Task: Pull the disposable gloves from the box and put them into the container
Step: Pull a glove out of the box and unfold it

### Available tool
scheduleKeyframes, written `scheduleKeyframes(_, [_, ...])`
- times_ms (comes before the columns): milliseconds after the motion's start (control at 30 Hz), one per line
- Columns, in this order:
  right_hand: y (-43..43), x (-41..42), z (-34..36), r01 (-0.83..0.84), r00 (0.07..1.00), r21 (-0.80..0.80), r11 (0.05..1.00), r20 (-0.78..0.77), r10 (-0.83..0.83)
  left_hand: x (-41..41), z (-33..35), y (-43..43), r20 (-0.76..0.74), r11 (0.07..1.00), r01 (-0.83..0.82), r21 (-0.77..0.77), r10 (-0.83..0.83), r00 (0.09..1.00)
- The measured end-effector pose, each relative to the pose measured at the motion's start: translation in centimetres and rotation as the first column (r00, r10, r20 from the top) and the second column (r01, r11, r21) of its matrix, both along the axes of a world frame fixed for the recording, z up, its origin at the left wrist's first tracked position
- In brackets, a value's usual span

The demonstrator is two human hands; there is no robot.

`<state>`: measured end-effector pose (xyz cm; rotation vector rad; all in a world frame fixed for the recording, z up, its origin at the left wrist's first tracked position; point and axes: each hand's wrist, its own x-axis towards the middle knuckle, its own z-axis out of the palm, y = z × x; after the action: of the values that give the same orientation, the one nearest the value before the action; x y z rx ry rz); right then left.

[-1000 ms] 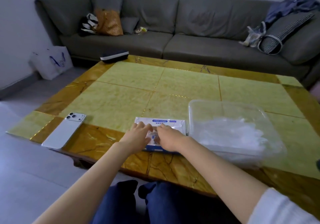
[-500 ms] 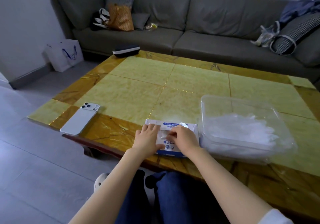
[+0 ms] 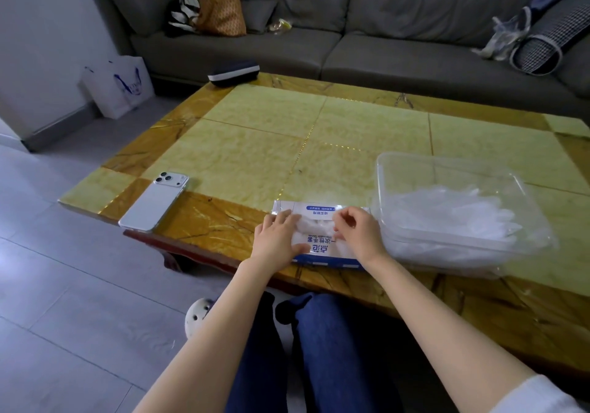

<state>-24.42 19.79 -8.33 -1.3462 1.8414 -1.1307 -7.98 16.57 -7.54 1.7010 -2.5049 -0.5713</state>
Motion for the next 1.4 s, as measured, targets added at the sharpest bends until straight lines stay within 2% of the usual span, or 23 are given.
scheduleKeyframes(100, [0.3, 0.2, 0.0, -0.107, 0.963, 0.031, 0.994, -0.246, 0.112, -0.1, 0.0, 0.0, -0.002, 1.0, -0.007, 0.002, 0.007, 1.0])
scheduleKeyframes(200, [0.1, 1.3, 0.0, -0.201, 0.899, 0.076, 0.977, -0.382, 0.215, -0.1, 0.0, 0.1, -0.016, 1.0, -0.011, 0.004, 0.011, 1.0])
scheduleKeyframes(300, [-0.4, 2.1, 0.2, -0.185, 0.811, 0.094, 0.978, -0.548, 0.206, 0.0, 0.0, 0.1, -0.032, 1.0, -0.01, 0.014, 0.011, 0.999])
scheduleKeyframes(433, [-0.6, 2.3, 0.9, -0.192, 0.749, 0.084, 0.978, -0.631, 0.202, 0.2, 0.0, 0.0, -0.067, 0.999, -0.014, 0.039, 0.017, 0.998])
scheduleKeyframes(633, [-0.3, 2.1, 1.5, -0.134, 0.792, -0.024, 0.991, -0.604, 0.093, 0.2, 0.2, 0.0, -0.071, 1.0, -0.009, 0.014, 0.01, 0.997])
scheduleKeyframes(833, [-1.3, 2.3, 1.0, 0.106, 0.926, 0.043, 0.993, -0.369, -0.083, 0.0, 0.1, 0.0, -0.065, 1.0, -0.008, 0.009, 0.009, 0.998])
scheduleKeyframes(900, [-1.2, 2.5, 0.9, 0.089, 0.917, 0.033, 0.995, -0.392, -0.069, 0.0, 0.0, 0.0, -0.066, 1.0, -0.007, 0.009, 0.008, 0.998])
scheduleKeyframes(967, [-0.5, 2.7, 0.8, -0.011, 0.856, -0.104, 0.994, -0.515, -0.045, 0.0, -0.1, 0.0, -0.069, 1.0, -0.005, 0.009, 0.005, 0.998])
scheduleKeyframes(1033, [0.1, 2.5, 0.6, -0.2, 0.74, -0.226, 0.953, -0.672, -0.005, 0.0, -0.1, -0.1, -0.07, 1.0, -0.007, 0.007, 0.007, 0.997])
scheduleKeyframes(1067, [0.2, 2.2, 0.3, -0.284, 0.678, -0.232, 0.93, -0.735, 0.024, 0.0, -0.1, -0.1, -0.07, 1.0, -0.008, 0.007, 0.008, 0.997])
scheduleKeyframes(1133, [0.2, 2.0, 0.0, -0.363, 0.605, -0.195, 0.911, -0.793, 0.072, 0.0, -0.2, -0.1, -0.07, 1.0, -0.009, 0.009, 0.009, 0.998])
scheduleKeyframes(1400, [-0.7, 2.7, 1.9, -0.358, 0.489, 0.107, 0.928, -0.825, 0.284, -0.1, -0.2, -0.2, -0.05, 1.0, -0.012, 0.022, 0.013, 0.999])
